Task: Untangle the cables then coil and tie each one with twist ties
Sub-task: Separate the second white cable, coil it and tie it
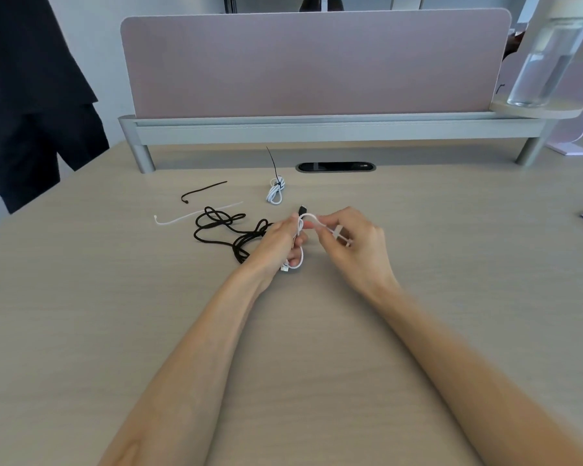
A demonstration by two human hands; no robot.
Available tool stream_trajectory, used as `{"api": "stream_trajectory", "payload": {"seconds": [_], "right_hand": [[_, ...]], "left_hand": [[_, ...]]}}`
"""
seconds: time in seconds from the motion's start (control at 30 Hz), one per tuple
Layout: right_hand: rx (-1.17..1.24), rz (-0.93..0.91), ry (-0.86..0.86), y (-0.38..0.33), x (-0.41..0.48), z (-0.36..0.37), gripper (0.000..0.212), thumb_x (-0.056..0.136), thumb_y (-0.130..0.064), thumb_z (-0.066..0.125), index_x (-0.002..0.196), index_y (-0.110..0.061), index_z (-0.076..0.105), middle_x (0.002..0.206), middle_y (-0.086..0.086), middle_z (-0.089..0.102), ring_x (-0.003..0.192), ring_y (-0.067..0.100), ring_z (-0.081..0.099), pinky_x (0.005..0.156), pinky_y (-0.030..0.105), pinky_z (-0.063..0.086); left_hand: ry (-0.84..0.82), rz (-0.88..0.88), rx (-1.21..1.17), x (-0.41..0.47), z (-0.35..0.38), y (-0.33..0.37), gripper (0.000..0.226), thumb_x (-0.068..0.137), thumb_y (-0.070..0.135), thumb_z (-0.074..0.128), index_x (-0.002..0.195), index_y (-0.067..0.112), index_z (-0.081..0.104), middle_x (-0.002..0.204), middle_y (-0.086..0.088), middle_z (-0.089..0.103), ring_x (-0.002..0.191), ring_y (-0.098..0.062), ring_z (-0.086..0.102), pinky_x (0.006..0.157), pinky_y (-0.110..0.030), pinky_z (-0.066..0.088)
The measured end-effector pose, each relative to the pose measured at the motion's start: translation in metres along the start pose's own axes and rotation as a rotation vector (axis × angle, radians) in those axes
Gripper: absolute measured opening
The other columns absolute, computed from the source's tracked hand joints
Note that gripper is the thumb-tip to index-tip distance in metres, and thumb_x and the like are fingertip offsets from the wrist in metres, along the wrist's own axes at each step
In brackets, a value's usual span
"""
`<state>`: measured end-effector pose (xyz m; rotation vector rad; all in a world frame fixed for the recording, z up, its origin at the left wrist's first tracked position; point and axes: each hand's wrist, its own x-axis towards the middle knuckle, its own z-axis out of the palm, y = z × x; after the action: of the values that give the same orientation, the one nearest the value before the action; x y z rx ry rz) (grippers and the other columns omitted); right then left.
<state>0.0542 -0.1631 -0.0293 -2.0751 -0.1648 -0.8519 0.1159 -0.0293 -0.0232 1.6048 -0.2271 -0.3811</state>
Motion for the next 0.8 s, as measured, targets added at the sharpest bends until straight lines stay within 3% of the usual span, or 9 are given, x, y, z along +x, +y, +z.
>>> {"api": "stream_trajectory", "payload": {"seconds": [0.1, 0.23, 0.33, 0.43, 0.5, 0.67, 0.8], "right_hand": [[0.014, -0.082, -0.058, 0.004, -0.003, 0.008, 0.018, 0.087, -0.012, 0.067, 0.102, -0.02, 0.075, 0.081, -0.008, 0.059, 0.06, 0.008, 0.05, 0.056, 0.014, 0.034], [-0.062, -0.149, -0.092, 0.013, -0.002, 0.011, 0.027, 0.087, -0.003, 0.059, 0.104, -0.018, 0.075, 0.087, -0.003, 0.057, 0.06, 0.016, 0.051, 0.056, 0.022, 0.039], [-0.114, -0.158, -0.085, 0.017, -0.001, 0.012, 0.027, 0.086, 0.0, 0.061, 0.101, -0.016, 0.076, 0.086, 0.001, 0.057, 0.064, 0.02, 0.055, 0.059, 0.027, 0.043], [-0.108, -0.126, -0.072, 0.016, -0.001, 0.012, 0.021, 0.085, -0.002, 0.066, 0.098, -0.015, 0.077, 0.081, 0.001, 0.057, 0.061, 0.002, 0.051, 0.059, 0.015, 0.039], [-0.086, -0.08, -0.076, 0.013, -0.002, 0.013, 0.016, 0.084, -0.005, 0.068, 0.094, -0.014, 0.077, 0.078, -0.001, 0.056, 0.06, -0.001, 0.049, 0.06, 0.008, 0.035], [-0.05, 0.007, -0.057, 0.008, -0.002, 0.011, 0.011, 0.083, -0.008, 0.067, 0.086, -0.016, 0.074, 0.078, -0.001, 0.059, 0.056, 0.013, 0.049, 0.056, 0.011, 0.036], [-0.035, -0.009, -0.107, 0.007, -0.004, 0.013, 0.015, 0.083, -0.007, 0.069, 0.088, -0.019, 0.076, 0.08, -0.003, 0.06, 0.057, 0.015, 0.05, 0.058, 0.01, 0.035]], "left_hand": [[0.01, -0.022, -0.09, 0.001, -0.002, 0.001, 0.044, 0.104, 0.044, 0.027, 0.085, 0.015, 0.055, 0.066, 0.001, 0.038, 0.042, -0.01, 0.024, 0.05, -0.025, 0.024], [-0.006, -0.062, -0.205, 0.003, -0.003, 0.002, 0.055, 0.102, 0.05, 0.026, 0.114, 0.007, 0.059, 0.066, 0.002, 0.037, 0.043, -0.009, 0.025, 0.046, -0.021, 0.028], [-0.057, -0.041, -0.197, 0.003, -0.004, 0.001, 0.056, 0.101, 0.052, 0.027, 0.121, 0.007, 0.054, 0.07, 0.001, 0.038, 0.047, -0.009, 0.029, 0.052, -0.024, 0.03], [-0.068, -0.036, -0.133, 0.004, -0.004, -0.002, 0.048, 0.099, 0.052, 0.036, 0.121, 0.013, 0.054, 0.078, 0.0, 0.04, 0.052, -0.009, 0.037, 0.057, -0.025, 0.036], [-0.067, -0.045, -0.126, 0.006, -0.005, -0.004, 0.045, 0.099, 0.051, 0.038, 0.122, 0.015, 0.053, 0.082, -0.002, 0.038, 0.052, -0.009, 0.038, 0.06, -0.026, 0.037], [-0.119, 0.003, -0.116, 0.003, -0.005, -0.004, 0.041, 0.098, 0.049, 0.041, 0.113, 0.011, 0.05, 0.082, -0.003, 0.038, 0.054, -0.011, 0.037, 0.063, -0.029, 0.033], [-0.061, 0.007, -0.16, 0.003, -0.002, -0.005, 0.045, 0.103, 0.04, 0.034, 0.131, 0.007, 0.047, 0.091, -0.007, 0.041, 0.055, -0.011, 0.039, 0.056, -0.026, 0.038]]}}
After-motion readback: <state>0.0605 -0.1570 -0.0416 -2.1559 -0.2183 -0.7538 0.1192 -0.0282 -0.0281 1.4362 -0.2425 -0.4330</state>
